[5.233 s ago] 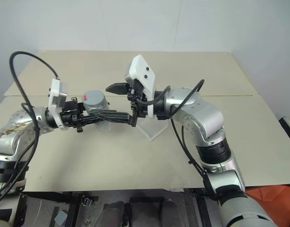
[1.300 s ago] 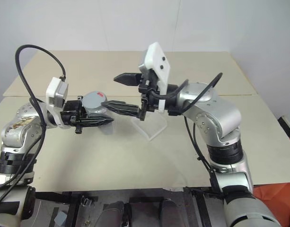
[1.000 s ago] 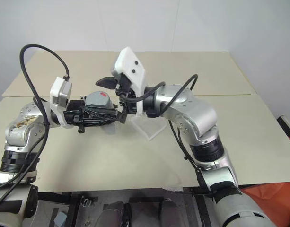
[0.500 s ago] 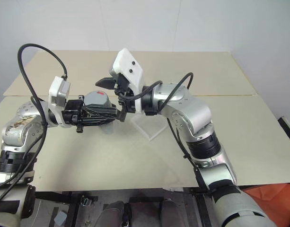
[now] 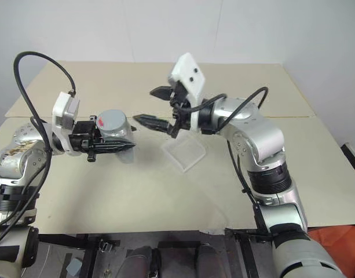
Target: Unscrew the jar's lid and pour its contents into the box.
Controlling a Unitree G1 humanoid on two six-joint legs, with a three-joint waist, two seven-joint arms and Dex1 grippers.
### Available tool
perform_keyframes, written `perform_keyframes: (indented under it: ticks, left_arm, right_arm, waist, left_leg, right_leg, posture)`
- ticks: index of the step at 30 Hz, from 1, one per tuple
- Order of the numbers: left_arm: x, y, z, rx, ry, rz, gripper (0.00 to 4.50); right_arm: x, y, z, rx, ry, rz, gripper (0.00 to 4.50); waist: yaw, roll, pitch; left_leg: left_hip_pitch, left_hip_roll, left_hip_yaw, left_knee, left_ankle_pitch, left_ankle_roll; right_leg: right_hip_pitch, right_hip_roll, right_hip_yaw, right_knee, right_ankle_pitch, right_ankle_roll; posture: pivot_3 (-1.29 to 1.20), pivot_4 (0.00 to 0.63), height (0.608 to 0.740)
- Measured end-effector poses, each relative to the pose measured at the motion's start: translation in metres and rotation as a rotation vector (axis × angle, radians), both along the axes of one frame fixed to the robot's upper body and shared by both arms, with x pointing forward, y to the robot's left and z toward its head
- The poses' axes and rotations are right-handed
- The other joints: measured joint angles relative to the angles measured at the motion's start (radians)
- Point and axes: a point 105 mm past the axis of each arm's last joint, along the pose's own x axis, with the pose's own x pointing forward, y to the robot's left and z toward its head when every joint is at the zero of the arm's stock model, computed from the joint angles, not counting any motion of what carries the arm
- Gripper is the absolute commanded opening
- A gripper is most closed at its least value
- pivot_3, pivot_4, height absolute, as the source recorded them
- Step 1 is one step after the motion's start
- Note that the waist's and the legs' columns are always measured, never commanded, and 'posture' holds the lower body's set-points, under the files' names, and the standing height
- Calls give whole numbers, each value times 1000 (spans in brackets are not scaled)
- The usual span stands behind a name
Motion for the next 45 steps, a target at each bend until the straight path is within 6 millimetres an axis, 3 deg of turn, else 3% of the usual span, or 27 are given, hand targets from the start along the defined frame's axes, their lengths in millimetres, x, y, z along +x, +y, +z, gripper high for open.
perform_keyframes:
  ticks: [7,11,14,18,24,35,40,45]
  left_arm:
    - [0,0,0,1,0,-3,1930]
    - [2,-2,-1,-8,1,9,1930]
    - [4,-4,-3,-11,3,13,1930]
    - [4,-9,-6,-17,10,0,1930]
    - [4,-9,-6,-15,8,-1,1930]
    - [4,-9,-6,-13,8,0,1930]
    - [4,-8,-5,-10,7,1,1930]
    - [3,-8,-5,-8,7,1,1930]
  right_arm:
    - [1,-8,-4,-20,9,-18,4430]
    - [-15,-10,0,-4,17,67,4430]
    - [-31,-2,7,22,2,146,4430]
    - [-37,15,2,21,16,185,4430]
    - [-36,35,-2,3,21,189,4430]
    - [-34,46,-8,-15,46,202,4430]
    - [-35,47,-9,-20,62,215,2854]
    - [-36,47,-9,-18,88,220,2756]
  waist:
    - [-1,0,0]
    - [0,0,0]
    - [0,0,0]
    - [-3,0,0]
    - [-2,0,0]
    - [-1,0,0]
    - [-1,0,0]
    - [-1,0,0]
  left_leg:
    - [0,0,0,0,0,0]
    - [0,0,0,0,0,0]
    - [0,0,0,0,0,0]
    - [0,0,0,1,0,0]
    - [0,0,0,1,0,0]
    - [0,0,0,1,0,0]
    - [0,0,0,1,0,0]
    - [0,0,0,1,0,0]
  right_leg:
    - [0,0,0,0,0,0]
    - [0,0,0,0,0,0]
    - [0,0,0,0,0,0]
    - [0,0,0,1,0,0]
    - [0,0,0,0,0,0]
    - [0,0,0,0,0,0]
    - [0,0,0,0,0,0]
    - [0,0,0,0,0,0]
  posture:
    - [0,150,740]
    - [0,150,740]
    - [0,150,740]
    - [0,150,740]
    - [0,150,740]
    - [0,150,740]
    - [0,150,740]
    - [0,150,740]
